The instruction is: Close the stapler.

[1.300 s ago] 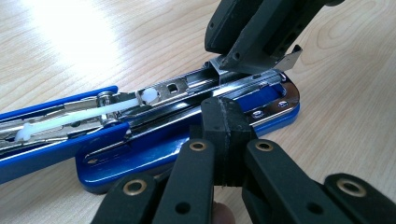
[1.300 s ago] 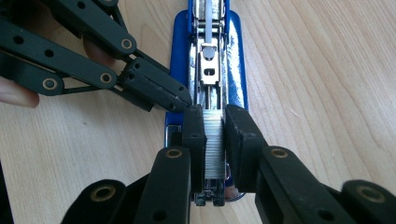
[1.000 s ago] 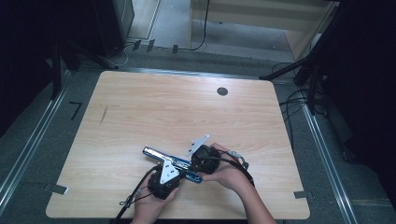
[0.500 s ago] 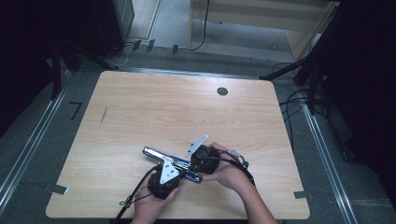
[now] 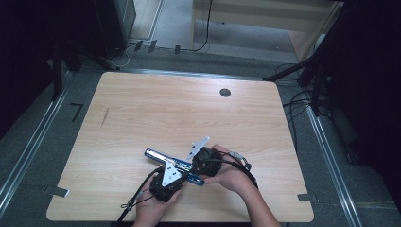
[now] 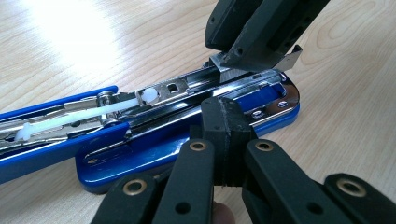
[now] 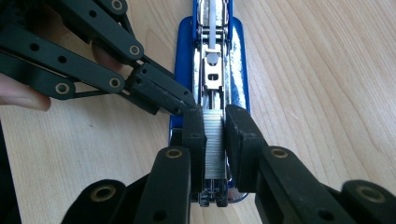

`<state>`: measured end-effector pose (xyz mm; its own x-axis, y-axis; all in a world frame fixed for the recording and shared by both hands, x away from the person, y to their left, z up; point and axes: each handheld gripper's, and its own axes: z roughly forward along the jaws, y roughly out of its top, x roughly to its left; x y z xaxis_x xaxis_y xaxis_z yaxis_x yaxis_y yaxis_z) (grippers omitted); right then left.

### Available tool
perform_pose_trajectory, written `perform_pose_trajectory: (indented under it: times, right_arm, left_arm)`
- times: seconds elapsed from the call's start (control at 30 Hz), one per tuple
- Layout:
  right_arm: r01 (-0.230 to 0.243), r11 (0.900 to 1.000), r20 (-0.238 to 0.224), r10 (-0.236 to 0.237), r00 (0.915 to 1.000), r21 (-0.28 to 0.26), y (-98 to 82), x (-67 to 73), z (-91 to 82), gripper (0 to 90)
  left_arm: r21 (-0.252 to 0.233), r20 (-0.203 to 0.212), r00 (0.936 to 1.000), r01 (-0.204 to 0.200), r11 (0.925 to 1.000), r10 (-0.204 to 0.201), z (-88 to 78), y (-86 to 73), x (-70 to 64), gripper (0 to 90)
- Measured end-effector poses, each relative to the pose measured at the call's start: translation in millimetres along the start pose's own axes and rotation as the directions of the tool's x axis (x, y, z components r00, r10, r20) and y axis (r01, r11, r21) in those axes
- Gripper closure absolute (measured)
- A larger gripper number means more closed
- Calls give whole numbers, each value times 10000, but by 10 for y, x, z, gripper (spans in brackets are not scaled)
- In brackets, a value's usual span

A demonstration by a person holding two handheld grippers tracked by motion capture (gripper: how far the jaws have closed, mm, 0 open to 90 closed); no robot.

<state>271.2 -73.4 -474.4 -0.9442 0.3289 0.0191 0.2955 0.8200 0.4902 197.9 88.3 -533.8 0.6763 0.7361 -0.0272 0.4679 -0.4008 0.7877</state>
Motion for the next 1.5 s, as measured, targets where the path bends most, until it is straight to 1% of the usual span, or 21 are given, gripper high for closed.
perform_pose_trajectory:
  times: [0.07, 0.17, 0.27, 0.43, 0.77, 1.1, 1.23, 1.3, 1.37, 1.5]
  right_arm:
    - [-52, 10000, -36, 52, 10000, 20, -7, -7, 10, 799]
    - [13, 10000, -68, -13, 10000, 11, -15, -17, 22, 799]
    - [-82, 10000, -85, 82, 9999, 37, -16, -14, 16, 799]
    - [-90, 9999, -94, 89, 9999, -53, -14, -22, -1, 799]
    - [-72, 9999, -84, 73, 9999, 108, -9, -12, 17, 799]
    - [-66, 9999, -106, 67, 9999, 148, -7, -11, 25, 799]
    - [-89, 9999, -93, 90, 9999, 103, -14, -9, 25, 797]
    - [-50, 10000, -54, 50, 10000, -58, -25, -16, 31, 789]
    - [-264, 9996, -78, 263, 9996, -136, -41, -23, 27, 735]
    - [-597, 9973, -306, 585, 9978, -423, -79, -51, 3, 715]
  left_arm:
    - [21, 16, 10000, -16, 10000, 16, -1, 1, 3, 900]
    - [24, 20, 10000, -17, 10000, 17, -2, 1, 3, 900]
    - [16, 17, 10000, -7, 10000, 6, -1, 1, 3, 900]
    - [-1, 24, 10000, -5, 10000, 5, 0, 0, 4, 900]
    - [8, 25, 10000, -13, 10000, 13, 0, 0, 4, 900]
    - [26, -7, 10000, -19, 10000, 19, -2, 1, 2, 900]
    - [24, 19, 10000, -14, 10000, 14, -2, 1, 3, 900]
    - [4, 32, 10000, -1, 10000, 1, -1, 0, 4, 900]
    - [9, 39, 10000, -9, 10000, 9, -1, 0, 5, 900]
    - [10, 46, 10000, -11, 10000, 11, -1, 0, 8, 900]
